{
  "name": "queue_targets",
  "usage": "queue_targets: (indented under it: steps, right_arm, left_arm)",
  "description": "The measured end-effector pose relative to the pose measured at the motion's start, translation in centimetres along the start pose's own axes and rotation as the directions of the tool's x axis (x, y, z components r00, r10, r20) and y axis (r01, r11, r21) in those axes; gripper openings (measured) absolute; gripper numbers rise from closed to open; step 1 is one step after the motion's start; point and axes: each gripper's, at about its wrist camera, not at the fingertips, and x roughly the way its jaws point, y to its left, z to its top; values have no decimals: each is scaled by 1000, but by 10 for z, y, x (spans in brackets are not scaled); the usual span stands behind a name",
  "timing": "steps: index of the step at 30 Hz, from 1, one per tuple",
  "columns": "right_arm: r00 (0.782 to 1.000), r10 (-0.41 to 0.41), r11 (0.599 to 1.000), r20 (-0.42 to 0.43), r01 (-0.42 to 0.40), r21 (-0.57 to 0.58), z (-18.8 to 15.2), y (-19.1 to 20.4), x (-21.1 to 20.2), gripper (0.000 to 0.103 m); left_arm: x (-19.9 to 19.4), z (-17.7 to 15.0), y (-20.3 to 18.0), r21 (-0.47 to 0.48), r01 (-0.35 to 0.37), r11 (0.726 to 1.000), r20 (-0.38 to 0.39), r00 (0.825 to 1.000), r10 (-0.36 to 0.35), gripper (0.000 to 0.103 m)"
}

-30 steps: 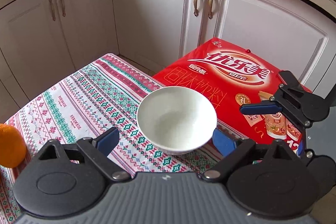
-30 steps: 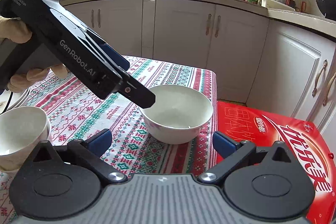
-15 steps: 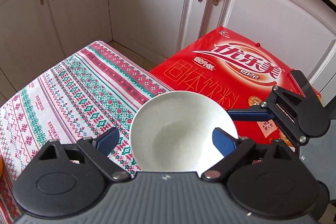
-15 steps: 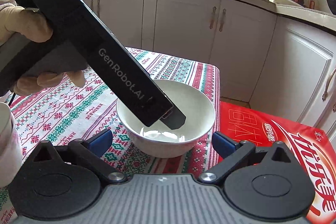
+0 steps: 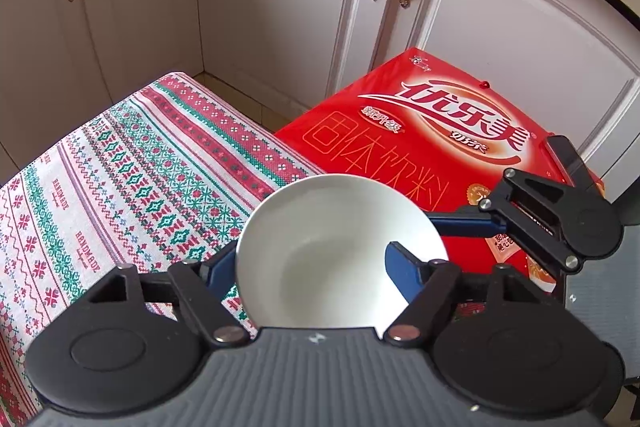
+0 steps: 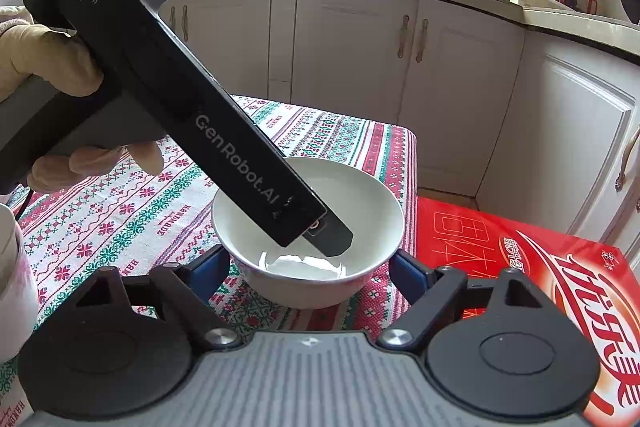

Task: Organize plates and bowls
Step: 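Carry the bowl with the left tool and lower it onto the bowl stack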

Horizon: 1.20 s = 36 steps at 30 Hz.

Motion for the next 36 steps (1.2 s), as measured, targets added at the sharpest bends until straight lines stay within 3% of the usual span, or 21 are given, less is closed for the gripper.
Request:
queue_targets:
  steps: [10,26,36]
  right_arm:
    - [1000,0,1000,-9,-1,-6,5,7,-9,89]
    - [999,23,999,38,-21,-47,16,49,-76,89]
    - [995,72,993,65,-65,-99,19,87,-116,89]
  left_arm:
    - [-13,-4,-5,-2,-2,1000,3,1000,2,76]
    - [-86,-27,-30,0,-36,999,65,997,36,76]
    - [-135,-60,-44,-30,-77,997,93,992,79,76]
